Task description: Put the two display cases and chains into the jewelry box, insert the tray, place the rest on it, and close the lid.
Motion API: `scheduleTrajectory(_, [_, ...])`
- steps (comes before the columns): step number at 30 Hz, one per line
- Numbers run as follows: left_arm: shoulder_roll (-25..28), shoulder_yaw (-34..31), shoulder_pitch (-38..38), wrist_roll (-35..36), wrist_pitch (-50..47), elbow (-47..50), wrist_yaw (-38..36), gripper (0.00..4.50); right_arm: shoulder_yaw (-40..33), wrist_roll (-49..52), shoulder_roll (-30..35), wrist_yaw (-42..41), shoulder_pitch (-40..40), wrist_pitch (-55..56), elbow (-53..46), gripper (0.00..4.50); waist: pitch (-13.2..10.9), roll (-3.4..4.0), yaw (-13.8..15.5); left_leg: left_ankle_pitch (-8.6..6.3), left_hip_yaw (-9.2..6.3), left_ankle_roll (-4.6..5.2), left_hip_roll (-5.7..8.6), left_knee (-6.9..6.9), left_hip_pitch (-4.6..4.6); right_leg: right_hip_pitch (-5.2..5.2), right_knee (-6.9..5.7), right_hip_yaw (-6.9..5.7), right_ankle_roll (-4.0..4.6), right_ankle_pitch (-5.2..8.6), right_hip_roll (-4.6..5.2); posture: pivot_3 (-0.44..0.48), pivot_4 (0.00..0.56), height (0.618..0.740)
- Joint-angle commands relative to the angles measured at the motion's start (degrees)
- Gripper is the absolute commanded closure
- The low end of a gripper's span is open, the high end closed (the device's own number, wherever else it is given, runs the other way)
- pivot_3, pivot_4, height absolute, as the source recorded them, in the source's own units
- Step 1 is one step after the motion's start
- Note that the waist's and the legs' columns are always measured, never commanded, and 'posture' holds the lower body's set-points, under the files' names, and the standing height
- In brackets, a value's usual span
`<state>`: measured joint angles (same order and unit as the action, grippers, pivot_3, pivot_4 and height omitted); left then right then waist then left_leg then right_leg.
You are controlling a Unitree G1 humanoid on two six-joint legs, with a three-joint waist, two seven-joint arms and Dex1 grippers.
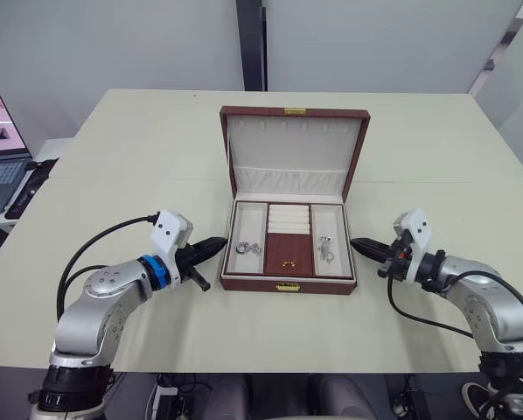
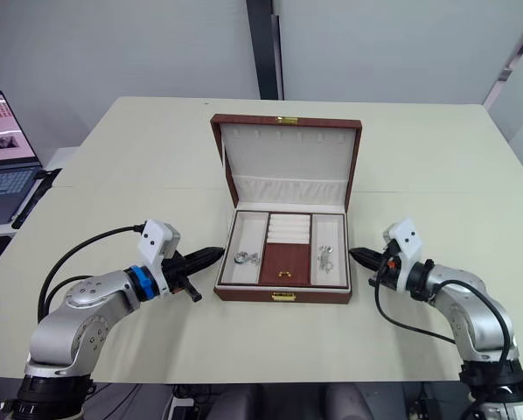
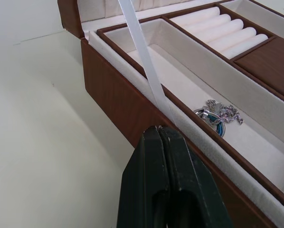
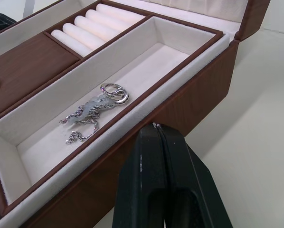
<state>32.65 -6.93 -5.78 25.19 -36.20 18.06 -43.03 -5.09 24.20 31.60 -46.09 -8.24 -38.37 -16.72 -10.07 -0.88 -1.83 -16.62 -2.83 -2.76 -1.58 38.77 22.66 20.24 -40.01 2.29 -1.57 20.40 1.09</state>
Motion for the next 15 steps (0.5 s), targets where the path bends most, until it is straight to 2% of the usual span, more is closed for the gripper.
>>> scheduleTrajectory(1, [-0.5, 3.2, 2.4, 4.2, -2.1, 6.3, -2.0, 4.49, 2.6, 4.3, -1.0, -1.0, 1.7, -1.6, -6.8, 4.47, 0.0, 0.0, 0.0, 0.0, 0.01, 0.0, 0.0, -0.01, 0.0, 0.0, 0.01, 0.0, 0.0, 0.0, 0.0, 0.0, 0.15, 0.74])
scheduleTrajectory(7, [0.0, 0.6, 4.8, 5.8, -4.4, 9.1, -1.0, 4.49, 1.8, 5.1, -1.3, 0.4, 3.6, -3.0, -8.9, 4.47, 0.0, 0.0, 0.0, 0.0, 0.01, 0.0, 0.0, -0.02, -0.05, -0.03, 0.02, 0.02, 0.0, 0.0, -0.01, 0.0, 0.15, 0.74])
scheduleTrajectory(15, [0.2, 0.7, 5.5, 5.4, -3.6, 8.8, -1.2, 4.49, 2.4, 4.4, -1.2, 0.3, 3.3, -2.4, -8.1, 4.47, 0.0, 0.0, 0.0, 0.0, 0.02, 0.0, 0.01, -0.02, -0.06, -0.03, 0.02, 0.03, 0.0, 0.0, -0.01, 0.0, 0.15, 0.74])
